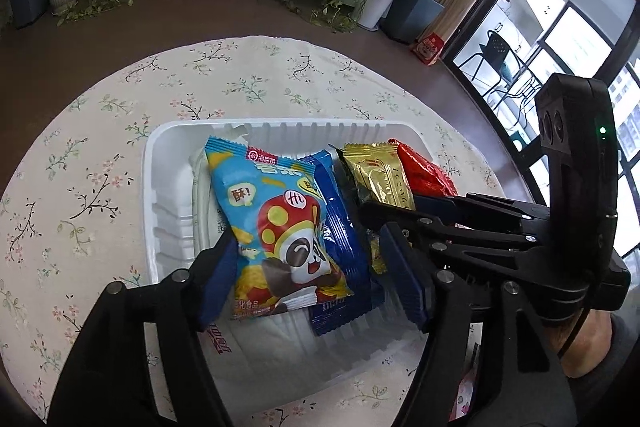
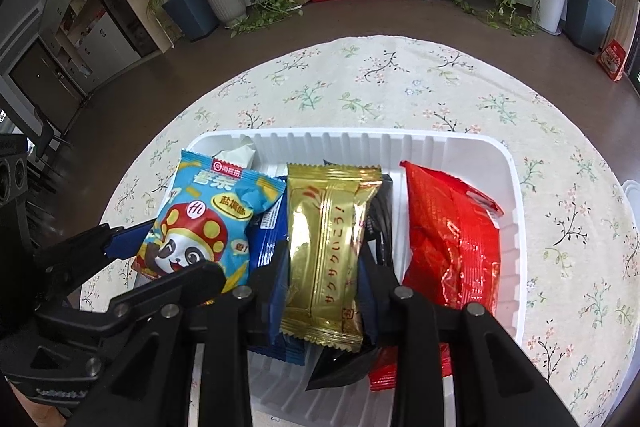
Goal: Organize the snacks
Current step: 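Open both tools and lift them away from the tray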
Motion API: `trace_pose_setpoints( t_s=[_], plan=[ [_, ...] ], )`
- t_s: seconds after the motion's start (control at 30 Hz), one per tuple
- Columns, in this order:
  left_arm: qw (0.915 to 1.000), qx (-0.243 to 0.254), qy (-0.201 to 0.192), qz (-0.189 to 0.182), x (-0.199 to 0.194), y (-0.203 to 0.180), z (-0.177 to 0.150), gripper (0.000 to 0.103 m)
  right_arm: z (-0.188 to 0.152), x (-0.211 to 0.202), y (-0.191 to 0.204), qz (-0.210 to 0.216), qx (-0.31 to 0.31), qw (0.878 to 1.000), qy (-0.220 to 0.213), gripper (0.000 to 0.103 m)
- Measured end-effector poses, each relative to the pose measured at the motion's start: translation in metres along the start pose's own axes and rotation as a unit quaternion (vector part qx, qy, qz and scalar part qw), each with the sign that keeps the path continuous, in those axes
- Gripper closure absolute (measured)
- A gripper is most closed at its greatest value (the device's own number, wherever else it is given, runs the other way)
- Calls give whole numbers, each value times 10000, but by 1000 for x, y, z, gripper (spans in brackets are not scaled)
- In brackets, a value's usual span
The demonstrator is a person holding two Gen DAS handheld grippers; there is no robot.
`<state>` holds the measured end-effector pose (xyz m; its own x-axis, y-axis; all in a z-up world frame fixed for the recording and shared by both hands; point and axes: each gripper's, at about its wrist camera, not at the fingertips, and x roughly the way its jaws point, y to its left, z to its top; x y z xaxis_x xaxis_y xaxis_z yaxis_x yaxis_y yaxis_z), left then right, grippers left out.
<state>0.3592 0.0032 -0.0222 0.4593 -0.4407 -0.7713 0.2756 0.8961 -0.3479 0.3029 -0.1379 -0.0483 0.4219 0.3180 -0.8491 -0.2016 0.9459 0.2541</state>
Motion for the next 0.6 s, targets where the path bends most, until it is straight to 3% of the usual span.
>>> trace_pose_setpoints(
  t_s=[0.13, 0.3, 0.43, 0.6],
  plan=[
    [10000, -31, -35, -14, -6, 0, -1, 33, 0, -3, -1, -15, -4, 10000, -31, 66],
    [9999, -68, -154, 36, -16, 0, -5, 17, 1, -7, -1, -9, 21, 10000, -77, 58],
    [9997, -110, -188, 94, -21, 1, -8, 16, 0, -10, 1, -38, 19, 9999, -102, 54],
    [9990, -106, -402, 184, -40, -2, -13, 1, 0, -23, -1, 18, 138, 9995, -266, 40]
  ],
)
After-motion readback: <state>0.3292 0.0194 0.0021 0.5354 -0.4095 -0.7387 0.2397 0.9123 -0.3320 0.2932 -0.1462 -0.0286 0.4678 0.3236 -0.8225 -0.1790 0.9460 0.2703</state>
